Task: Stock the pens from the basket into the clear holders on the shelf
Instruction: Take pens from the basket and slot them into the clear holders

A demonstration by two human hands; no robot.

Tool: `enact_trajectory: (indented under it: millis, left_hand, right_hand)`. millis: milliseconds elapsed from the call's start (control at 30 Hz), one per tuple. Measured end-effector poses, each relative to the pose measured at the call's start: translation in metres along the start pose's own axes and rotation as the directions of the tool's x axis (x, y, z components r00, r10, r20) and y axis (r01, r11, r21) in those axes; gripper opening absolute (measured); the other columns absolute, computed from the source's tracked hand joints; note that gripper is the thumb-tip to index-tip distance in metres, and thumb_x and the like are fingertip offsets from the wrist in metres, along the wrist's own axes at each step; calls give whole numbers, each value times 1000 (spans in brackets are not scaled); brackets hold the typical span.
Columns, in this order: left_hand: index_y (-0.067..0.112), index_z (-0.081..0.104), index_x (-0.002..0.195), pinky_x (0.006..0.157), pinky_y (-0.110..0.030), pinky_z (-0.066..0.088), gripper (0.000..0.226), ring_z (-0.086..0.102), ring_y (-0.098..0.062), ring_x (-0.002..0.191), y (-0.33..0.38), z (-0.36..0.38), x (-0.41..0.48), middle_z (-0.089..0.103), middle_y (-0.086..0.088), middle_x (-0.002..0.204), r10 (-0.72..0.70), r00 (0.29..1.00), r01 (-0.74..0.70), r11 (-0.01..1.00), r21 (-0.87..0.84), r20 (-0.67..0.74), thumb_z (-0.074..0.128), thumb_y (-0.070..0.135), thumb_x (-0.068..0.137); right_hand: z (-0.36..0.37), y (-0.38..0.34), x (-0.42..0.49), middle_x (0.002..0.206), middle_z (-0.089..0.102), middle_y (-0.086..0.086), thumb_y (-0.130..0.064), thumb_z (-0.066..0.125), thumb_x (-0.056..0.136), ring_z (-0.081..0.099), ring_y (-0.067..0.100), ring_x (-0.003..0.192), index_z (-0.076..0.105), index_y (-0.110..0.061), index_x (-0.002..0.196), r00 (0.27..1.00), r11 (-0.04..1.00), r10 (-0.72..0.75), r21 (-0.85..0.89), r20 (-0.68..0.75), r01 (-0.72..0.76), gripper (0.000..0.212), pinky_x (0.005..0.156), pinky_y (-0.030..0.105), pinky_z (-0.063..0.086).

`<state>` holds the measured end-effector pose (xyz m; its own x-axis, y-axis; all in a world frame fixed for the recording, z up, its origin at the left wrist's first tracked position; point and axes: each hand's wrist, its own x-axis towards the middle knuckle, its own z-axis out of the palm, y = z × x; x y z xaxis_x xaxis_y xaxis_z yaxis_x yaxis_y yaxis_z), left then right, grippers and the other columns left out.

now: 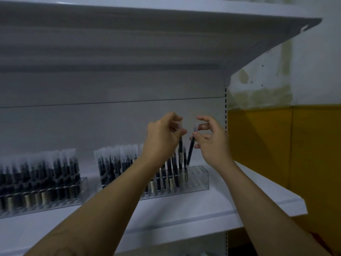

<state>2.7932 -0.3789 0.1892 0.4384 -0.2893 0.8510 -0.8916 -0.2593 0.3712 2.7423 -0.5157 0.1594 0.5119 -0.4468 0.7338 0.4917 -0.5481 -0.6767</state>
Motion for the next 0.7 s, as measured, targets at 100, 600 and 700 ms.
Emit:
enact_trajectory:
  millis: [100,600,700]
  left_hand:
    - [12,65,105,69,-15,47,26,61,-11,78,-8,9,1,66,0,87,-20,1000,19,1000,24,24,73,23,84]
    - [20,67,104,73,-28,53,20,61,-8,71,-11,8,-12,71,4,93,-13,996,-2,984,178,83,67,33,88]
    - [23,65,102,93,-41,46,20,59,-15,88,-18,18,-13,69,7,93,-35,997,11,953,303,75,64,38,89]
  right_hand:
    - [4,15,6,98,59,-7,-7,62,91,70,14,78,54,-35,115,1000,1000,28,-13,11,-28,37,66,46,59]
    - [-6,26,-4,105,61,-5,-20,61,93,61,7,86,45,-41,135,925,939,92,-342,368,42,50,71,19,48]
    - [-14,16,0,111,61,-1,-25,57,95,59,12,89,24,-47,146,794,871,240,-485,558,77,65,78,23,43]
